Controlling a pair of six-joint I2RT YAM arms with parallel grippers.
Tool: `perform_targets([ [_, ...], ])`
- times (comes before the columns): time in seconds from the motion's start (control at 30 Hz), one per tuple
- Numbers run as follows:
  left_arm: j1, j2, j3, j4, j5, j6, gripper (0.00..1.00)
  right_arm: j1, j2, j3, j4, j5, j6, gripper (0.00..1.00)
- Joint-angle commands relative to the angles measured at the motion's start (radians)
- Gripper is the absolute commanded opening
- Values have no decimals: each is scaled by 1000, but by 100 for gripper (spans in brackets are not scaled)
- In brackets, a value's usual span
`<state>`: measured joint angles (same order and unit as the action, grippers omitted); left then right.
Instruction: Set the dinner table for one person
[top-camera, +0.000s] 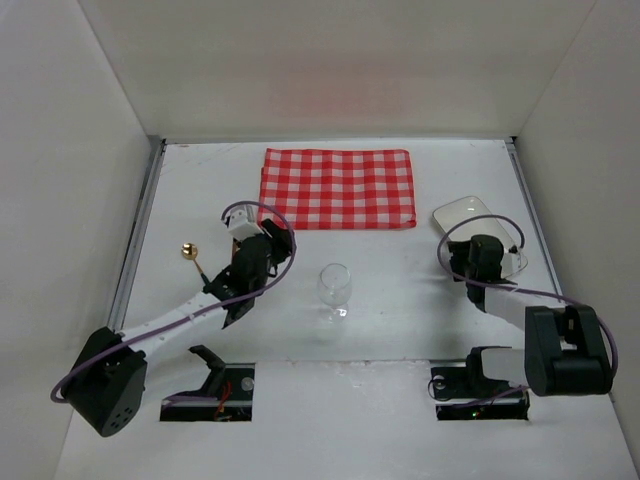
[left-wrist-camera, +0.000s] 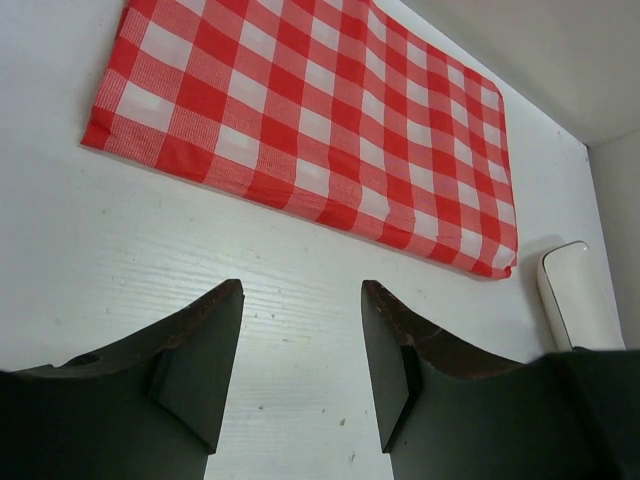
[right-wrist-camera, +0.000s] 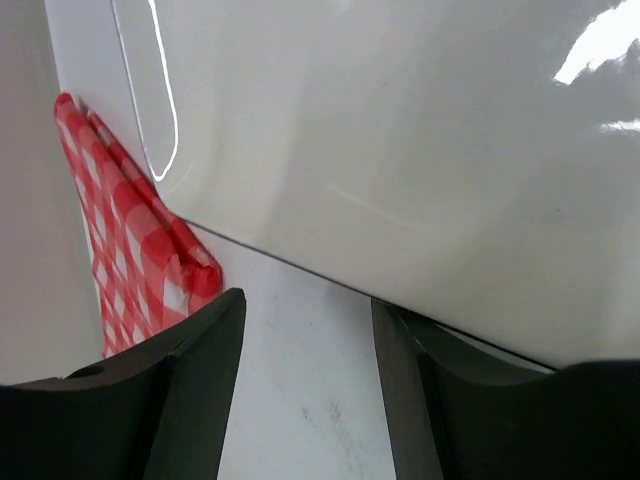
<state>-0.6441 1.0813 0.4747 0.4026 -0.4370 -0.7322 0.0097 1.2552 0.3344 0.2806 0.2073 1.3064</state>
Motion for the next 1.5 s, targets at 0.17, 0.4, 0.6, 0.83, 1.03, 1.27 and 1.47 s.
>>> perform_targets([
  [0.17,4,-8,-50,136,-26,73,49,-30,15,-1,75,37,57,58],
  [0.4,31,8,-58,142,-12,62,49,-99,16,-20,88,31,44,59],
  [0.6,21,38,-50,148,-12,57,49,-205,101,-3,127,-5,50,58],
  [0.83,22,39,-53,154,-12,56,49,-297,223,29,181,-68,71,51],
  [1.03,27,54,-51,156,-11,53,49,-328,311,68,186,-115,83,35],
  [1.27,31,42,-57,156,-11,48,49,-379,343,57,262,-201,82,3],
  [1.47,33,43,-58,156,-11,43,49,-394,227,-5,370,-229,120,0],
])
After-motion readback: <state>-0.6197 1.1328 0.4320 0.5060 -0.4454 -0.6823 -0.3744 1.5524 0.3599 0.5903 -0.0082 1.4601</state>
